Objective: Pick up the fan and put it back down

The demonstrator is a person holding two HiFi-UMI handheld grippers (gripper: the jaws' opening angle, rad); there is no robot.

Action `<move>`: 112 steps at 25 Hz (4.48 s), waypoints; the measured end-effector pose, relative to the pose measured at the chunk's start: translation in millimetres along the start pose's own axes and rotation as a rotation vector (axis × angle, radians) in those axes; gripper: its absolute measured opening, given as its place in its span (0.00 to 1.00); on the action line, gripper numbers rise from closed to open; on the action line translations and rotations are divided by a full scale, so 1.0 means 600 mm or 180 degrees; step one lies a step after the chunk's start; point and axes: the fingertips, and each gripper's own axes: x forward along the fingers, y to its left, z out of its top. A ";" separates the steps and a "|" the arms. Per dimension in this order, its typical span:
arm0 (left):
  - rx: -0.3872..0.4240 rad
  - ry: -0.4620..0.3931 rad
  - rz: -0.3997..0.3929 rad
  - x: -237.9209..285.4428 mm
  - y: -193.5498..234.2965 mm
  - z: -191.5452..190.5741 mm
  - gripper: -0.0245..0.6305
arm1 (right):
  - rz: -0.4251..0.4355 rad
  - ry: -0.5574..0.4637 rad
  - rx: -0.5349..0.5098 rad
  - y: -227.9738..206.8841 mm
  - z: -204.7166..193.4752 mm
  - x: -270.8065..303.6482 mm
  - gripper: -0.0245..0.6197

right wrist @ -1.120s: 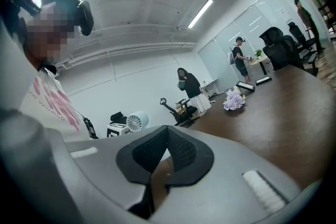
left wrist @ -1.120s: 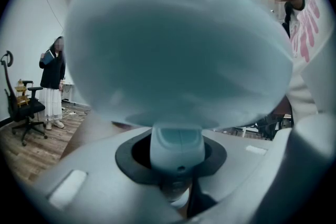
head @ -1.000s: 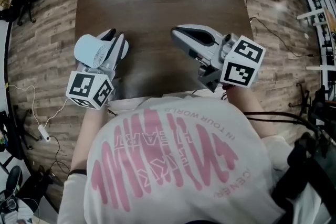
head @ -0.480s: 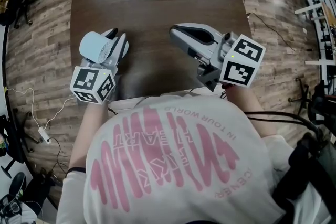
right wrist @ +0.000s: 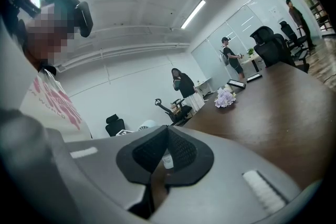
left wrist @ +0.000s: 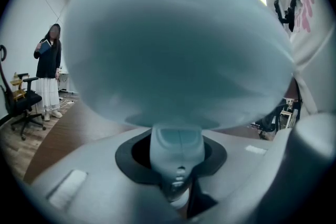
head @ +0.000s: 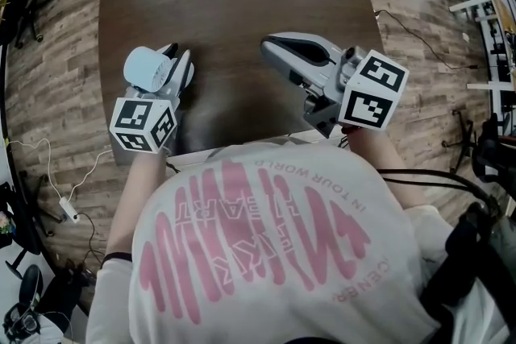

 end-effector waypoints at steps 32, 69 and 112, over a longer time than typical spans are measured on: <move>0.0229 0.0346 -0.0038 0.019 -0.005 -0.073 0.22 | -0.0013 0.0052 0.0048 -0.020 -0.006 0.002 0.05; 0.0575 0.0342 0.0197 -0.030 -0.031 -0.084 0.35 | 0.0026 0.0002 0.0013 0.016 -0.018 -0.045 0.05; 0.0035 -0.0728 0.0378 -0.342 -0.126 0.101 0.06 | 0.0346 0.0098 -0.0241 0.201 -0.105 0.013 0.05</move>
